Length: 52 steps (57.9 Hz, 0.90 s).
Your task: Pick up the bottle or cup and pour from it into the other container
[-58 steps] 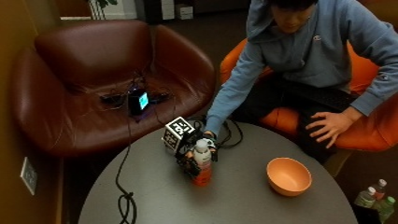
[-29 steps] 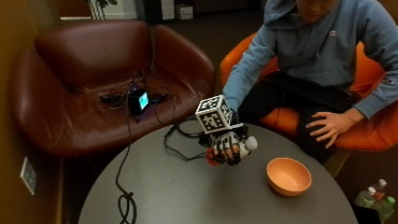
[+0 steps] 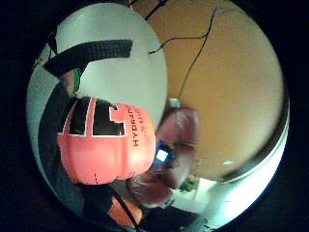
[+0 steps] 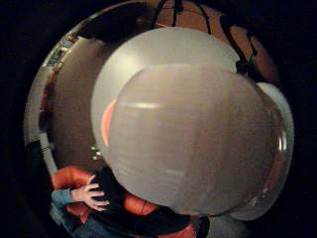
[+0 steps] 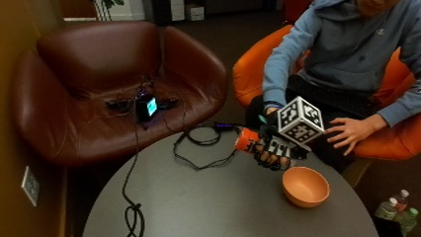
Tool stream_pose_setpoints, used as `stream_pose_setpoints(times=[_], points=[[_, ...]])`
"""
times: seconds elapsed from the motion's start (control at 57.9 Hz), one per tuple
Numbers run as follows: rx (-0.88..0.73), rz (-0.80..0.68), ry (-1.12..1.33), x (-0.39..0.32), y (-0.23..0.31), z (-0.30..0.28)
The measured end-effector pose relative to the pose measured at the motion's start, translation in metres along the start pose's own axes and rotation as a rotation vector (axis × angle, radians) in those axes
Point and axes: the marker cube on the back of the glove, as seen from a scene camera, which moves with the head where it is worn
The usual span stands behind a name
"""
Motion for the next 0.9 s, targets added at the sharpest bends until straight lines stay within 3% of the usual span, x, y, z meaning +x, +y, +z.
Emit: stream_pose_setpoints(times=[0.19, 0.311, 0.899], points=[[-0.059, -0.09, 0.358, -0.057, -0.01, -0.011], [-0.073, -0.095, 0.459, -0.078, -0.017, -0.018], [-0.028, -0.054, 0.302, -0.083, 0.003, -0.027]])
